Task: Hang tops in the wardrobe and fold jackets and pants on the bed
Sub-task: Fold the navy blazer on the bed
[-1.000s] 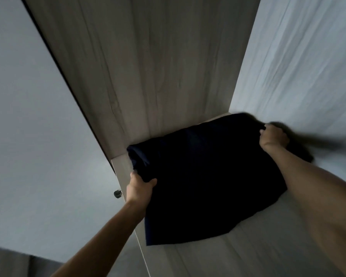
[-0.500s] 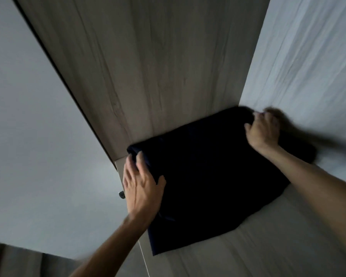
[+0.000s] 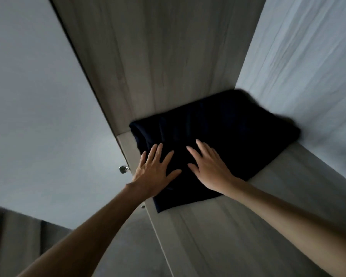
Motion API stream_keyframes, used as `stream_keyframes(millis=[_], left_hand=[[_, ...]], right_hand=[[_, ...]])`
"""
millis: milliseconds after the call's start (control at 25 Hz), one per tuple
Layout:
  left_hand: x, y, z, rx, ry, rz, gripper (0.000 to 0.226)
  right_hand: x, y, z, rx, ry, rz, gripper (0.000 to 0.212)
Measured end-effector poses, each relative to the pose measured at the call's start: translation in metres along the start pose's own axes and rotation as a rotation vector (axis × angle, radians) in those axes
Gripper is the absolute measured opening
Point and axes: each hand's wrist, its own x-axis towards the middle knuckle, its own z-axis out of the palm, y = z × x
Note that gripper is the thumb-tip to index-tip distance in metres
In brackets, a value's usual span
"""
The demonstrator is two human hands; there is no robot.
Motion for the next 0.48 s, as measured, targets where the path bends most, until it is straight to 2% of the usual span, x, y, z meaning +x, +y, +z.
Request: stream_keyframes(millis=[80,160,240,360,480], left_hand=[[-0.017,-0.021,-0.011,-0.043,-0.007,0.02,0.076],[-0.04,-0.051,-0.026,-0.19,-0.005,-0.009,0.066],[-0.07,-0.082,-0.044,-0.34,0.02,-0.06,0.056],[-0.13,-0.145,-0.054,-0.421,-0.011,-0.142,0.046],[-0.199,-0.212,-0.056,-0.48,-0.031,-0.262,0.043]], right_hand=[[-0.001,-0.016,-0.012,-0.032,-0.044,0.051,0.055],[0.009,-0.047,-0.036,-0.046,0.019,-0.01,0.043],[0.016,-0.1,-0.054,-0.029,0.001,-0.093,0.031],[0.023,-0.203,-0.064,-0.017,-0.192,-0.245,0.024],[0.031,-0.308,-0.063,-0.014,-0.342,-0.405,0.029]])
